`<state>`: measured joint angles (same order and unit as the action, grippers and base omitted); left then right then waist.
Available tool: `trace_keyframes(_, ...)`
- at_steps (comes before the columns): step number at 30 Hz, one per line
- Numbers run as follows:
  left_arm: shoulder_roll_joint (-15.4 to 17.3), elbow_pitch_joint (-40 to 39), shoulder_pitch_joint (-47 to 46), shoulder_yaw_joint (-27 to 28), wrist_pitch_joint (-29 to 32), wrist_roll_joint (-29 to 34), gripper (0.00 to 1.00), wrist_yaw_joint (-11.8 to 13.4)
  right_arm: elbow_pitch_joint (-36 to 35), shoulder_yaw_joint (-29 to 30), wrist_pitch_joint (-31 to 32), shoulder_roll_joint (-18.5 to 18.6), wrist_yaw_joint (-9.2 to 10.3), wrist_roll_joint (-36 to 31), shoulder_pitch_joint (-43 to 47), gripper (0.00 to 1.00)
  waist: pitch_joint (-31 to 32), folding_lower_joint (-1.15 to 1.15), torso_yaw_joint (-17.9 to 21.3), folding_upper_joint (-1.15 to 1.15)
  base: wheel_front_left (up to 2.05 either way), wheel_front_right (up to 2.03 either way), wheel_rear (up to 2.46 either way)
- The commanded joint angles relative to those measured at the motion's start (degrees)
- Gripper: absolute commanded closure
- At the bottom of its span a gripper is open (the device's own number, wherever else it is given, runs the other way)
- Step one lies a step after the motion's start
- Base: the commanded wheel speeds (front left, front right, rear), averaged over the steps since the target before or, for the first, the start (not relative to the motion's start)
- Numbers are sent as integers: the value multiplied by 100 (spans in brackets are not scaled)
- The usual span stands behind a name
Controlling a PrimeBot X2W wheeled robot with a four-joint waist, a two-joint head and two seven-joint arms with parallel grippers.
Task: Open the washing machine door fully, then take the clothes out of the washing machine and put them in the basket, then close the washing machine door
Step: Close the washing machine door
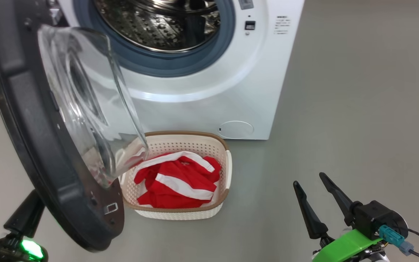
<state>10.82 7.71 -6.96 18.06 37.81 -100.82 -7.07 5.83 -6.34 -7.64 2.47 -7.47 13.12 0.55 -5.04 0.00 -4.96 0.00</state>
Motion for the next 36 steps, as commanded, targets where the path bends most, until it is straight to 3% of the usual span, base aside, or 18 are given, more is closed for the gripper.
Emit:
trace_keyframes(1, 91, -200, -103, 113, 92, 18, 100, -40, -116, -149, -62, 41, -2, 20, -282, 0, -26, 0, 107, 0, 0, 0, 0)
trace_keyframes(14, 1, -337, -47, 184, 54, -7, 100, -39, -22, -137, -142, 41, -2, 69, -282, 0, -16, 0, 315, 0, 0, 0, 0)
trace_keyframes(24, -220, -519, 105, 559, -353, 3, 100, -40, -1, -147, -171, 41, -2, 102, -273, 0, -12, 0, 257, 0, 0, 0, 0)
trace_keyframes(25, -251, -551, 122, 596, -389, 3, 94, -41, 4, -147, -176, 41, -2, 103, -272, 0, -13, 0, 245, 0, 0, 0, 0)
trace_keyframes(27, -303, -620, 163, 686, -481, 30, 44, -41, 12, -145, -182, 41, -2, 106, -269, 0, -17, 0, 218, 0, 0, 0, 0)
trace_keyframes(28, -330, -647, 182, 720, -519, 43, 3, -41, 15, -141, -186, 41, -2, 117, -268, 0, -17, 0, 202, 0, 0, 0, 0)
trace_keyframes(36, -538, -887, 362, 907, -732, 147, 0, -41, 18, -96, -205, 41, -2, 211, -262, 0, -28, 0, 61, 0, 0, 0, 0)
